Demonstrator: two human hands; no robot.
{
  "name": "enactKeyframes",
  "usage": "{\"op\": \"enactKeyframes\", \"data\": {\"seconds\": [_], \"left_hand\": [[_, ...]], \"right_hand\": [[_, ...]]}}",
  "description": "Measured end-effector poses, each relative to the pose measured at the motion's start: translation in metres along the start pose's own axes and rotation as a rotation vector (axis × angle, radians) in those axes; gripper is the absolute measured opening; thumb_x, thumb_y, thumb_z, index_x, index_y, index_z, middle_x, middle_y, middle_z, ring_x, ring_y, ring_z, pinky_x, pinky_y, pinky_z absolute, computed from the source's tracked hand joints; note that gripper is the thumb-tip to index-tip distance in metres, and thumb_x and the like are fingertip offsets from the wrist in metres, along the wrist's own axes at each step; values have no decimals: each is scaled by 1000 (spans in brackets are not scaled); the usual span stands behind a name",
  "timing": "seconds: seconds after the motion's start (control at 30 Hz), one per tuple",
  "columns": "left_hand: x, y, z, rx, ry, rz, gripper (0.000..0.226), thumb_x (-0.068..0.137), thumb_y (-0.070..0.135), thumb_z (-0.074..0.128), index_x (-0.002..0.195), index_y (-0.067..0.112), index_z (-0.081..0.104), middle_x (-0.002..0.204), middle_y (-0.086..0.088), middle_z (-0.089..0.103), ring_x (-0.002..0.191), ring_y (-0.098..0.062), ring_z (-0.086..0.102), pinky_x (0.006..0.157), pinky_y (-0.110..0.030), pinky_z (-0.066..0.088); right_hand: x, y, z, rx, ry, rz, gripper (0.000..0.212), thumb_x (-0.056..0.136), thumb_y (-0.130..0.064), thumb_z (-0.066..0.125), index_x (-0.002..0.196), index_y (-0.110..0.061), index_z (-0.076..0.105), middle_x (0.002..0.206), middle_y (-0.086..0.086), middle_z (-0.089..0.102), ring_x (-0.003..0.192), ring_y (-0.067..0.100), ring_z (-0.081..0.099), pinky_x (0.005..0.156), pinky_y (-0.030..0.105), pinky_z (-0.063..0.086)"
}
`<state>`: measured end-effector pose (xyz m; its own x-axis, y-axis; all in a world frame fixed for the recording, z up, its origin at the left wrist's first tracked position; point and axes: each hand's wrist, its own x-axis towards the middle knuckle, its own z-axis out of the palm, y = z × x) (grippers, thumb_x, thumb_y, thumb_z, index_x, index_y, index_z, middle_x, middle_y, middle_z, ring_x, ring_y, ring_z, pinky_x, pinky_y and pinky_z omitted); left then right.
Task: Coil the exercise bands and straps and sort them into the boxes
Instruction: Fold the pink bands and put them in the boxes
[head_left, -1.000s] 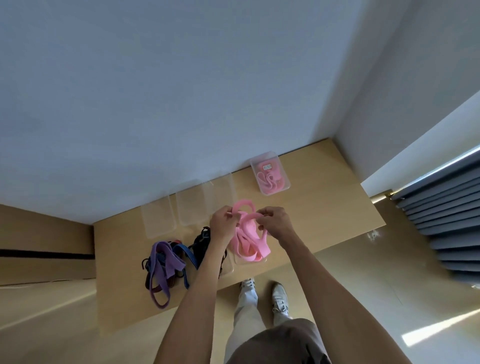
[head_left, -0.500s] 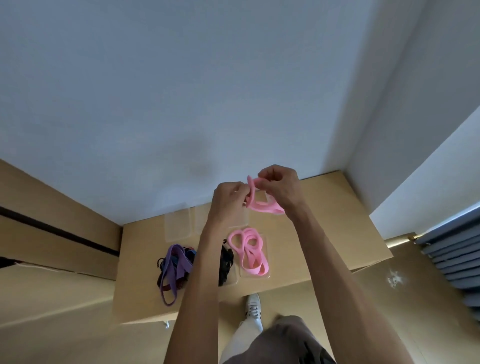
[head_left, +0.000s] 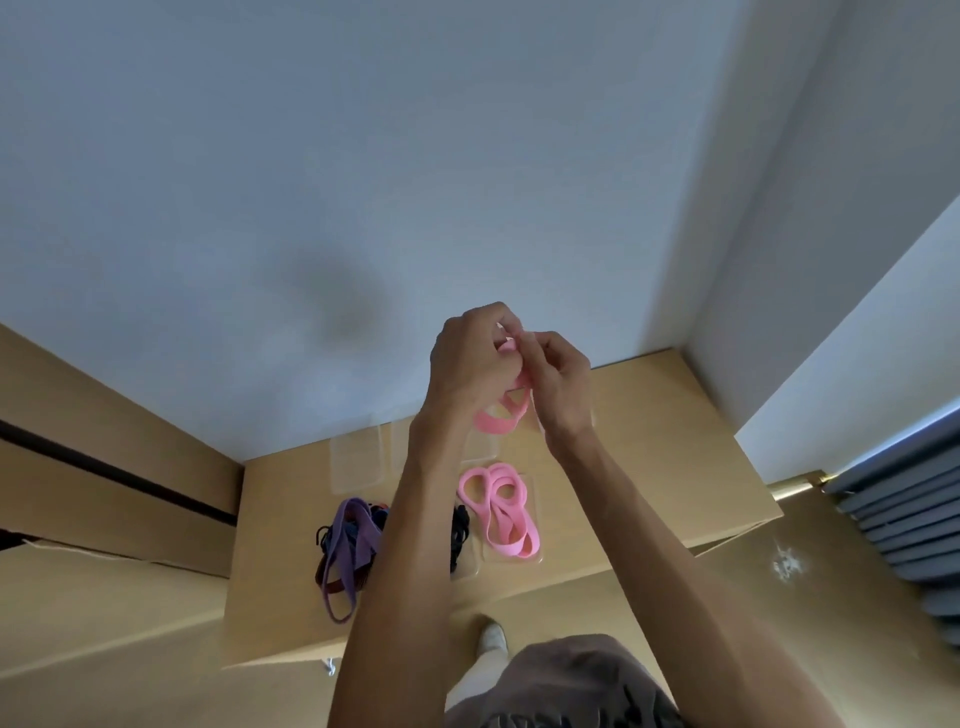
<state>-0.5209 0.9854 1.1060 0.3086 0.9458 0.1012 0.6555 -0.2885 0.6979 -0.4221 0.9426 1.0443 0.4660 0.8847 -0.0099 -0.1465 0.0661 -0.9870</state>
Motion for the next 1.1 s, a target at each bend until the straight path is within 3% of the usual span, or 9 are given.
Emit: {"op": "enactKeyframes", "data": {"seconds": [0.13, 0.3, 0.4, 0.5, 0.57, 0.67, 0.87, 1.03, 1.1], "left_hand": [[20, -15, -11, -109, -49, 24, 19, 76, 10, 63, 88, 24, 66, 72, 6, 72, 75, -16, 69, 68, -33, 56], [45, -38, -22, -396, 8, -89, 22, 74, 7, 70, 90, 21, 66, 63, 3, 68, 63, -5, 64, 62, -18, 49], [53, -51, -27, -456, 68, -100, 26, 69, 3, 65, 91, 15, 67, 62, 2, 66, 66, -16, 66, 67, -30, 55], [58, -65, -28, -508, 109, -89, 22, 68, 1, 61, 88, 9, 66, 72, 10, 68, 61, -11, 66, 58, -20, 51], [64, -75, -28, -566, 124, -103, 21, 70, 2, 61, 89, 8, 66, 72, 9, 67, 60, -8, 64, 55, -14, 47], [70, -90, -28, -694, 120, -220, 29, 74, 2, 62, 100, 16, 66, 61, 6, 62, 61, -10, 63, 60, -20, 49], [82, -95, -46, -947, 296, -254, 17, 86, -1, 59, 96, 5, 70, 78, -4, 63, 54, -15, 50, 52, -27, 43], [95, -82, -76, -913, 4, -148, 15, 82, 1, 64, 91, 9, 73, 74, -4, 65, 55, -18, 55, 52, -27, 45], [90, -73, -73, -831, -89, -100, 14, 82, 3, 66, 90, 10, 73, 74, -4, 66, 56, -19, 58, 52, -28, 46]], "right_hand": [[9, 1, 14, -21, 64, 14, 27, 97, -32, 59, 85, -11, 70, 75, 9, 71, 74, 23, 68, 71, 43, 54], [17, 9, 52, -31, 173, 60, 27, 102, -31, 50, 97, -7, 61, 81, 4, 74, 85, 22, 73, 82, 55, 58], [19, 13, 73, -113, 253, 54, 28, 104, -31, 44, 99, -6, 56, 77, 2, 74, 83, 13, 73, 78, 46, 59], [18, 24, 85, -300, 315, 0, 30, 105, -31, 38, 97, -6, 52, 85, 1, 73, 81, 12, 68, 71, 32, 51], [17, 35, 88, -363, 348, 18, 29, 105, -29, 37, 97, -5, 52, 89, 1, 72, 81, 13, 64, 68, 30, 46], [10, 52, 93, -422, 360, 42, 29, 104, -25, 37, 95, -3, 53, 87, 3, 68, 72, 13, 57, 62, 30, 42], [5, 79, 87, -396, 377, 131, 22, 103, -13, 41, 95, 0, 57, 80, -4, 59, 65, 3, 51, 58, 25, 41], [11, 100, 69, -324, 144, 550, 17, 92, -9, 52, 78, -6, 60, 78, 10, 65, 75, 25, 58, 66, 37, 45], [15, 99, 68, -407, 75, 604, 13, 85, -4, 54, 94, -3, 63, 83, 9, 60, 74, 24, 57, 62, 33, 44]]}}
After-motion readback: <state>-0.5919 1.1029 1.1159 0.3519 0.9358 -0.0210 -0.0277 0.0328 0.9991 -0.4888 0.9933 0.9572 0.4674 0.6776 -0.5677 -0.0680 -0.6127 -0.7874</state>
